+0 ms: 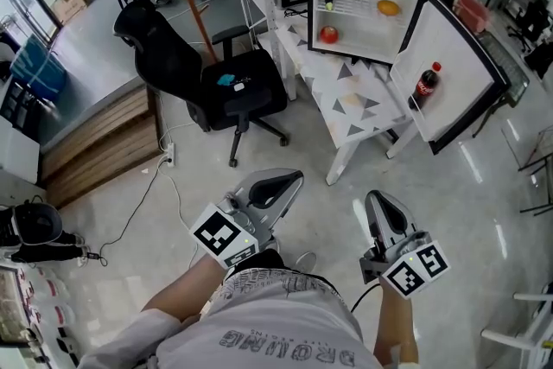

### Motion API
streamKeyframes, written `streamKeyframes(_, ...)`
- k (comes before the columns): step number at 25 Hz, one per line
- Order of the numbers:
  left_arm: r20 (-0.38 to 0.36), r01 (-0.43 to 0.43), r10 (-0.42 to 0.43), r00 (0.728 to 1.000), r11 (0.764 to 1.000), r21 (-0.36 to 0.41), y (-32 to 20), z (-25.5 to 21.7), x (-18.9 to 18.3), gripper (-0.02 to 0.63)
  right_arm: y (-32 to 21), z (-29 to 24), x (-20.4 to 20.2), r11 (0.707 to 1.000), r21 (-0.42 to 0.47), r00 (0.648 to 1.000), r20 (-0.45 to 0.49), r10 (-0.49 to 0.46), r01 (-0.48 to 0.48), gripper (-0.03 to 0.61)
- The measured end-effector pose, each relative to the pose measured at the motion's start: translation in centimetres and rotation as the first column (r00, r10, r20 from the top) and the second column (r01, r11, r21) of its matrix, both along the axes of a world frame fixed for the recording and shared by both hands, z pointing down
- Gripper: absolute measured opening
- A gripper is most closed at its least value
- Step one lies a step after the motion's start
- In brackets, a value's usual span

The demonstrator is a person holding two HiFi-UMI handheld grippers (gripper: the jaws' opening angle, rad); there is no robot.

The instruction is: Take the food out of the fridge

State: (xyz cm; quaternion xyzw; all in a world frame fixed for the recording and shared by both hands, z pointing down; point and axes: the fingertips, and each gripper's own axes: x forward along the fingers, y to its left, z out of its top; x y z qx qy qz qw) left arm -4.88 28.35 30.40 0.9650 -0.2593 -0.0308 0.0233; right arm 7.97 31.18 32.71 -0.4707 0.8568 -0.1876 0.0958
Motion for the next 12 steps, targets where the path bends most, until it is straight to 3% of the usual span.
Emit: streamKeyframes(12, 0.003, 0.007, -0.007, 1.0, 1.0, 0.006, -0.9, 0.0, 1.2, 0.006, -1.0, 0.2, 1.6, 1.0, 0.0, 1.0, -0.018, 0.01, -0.01, 0.002)
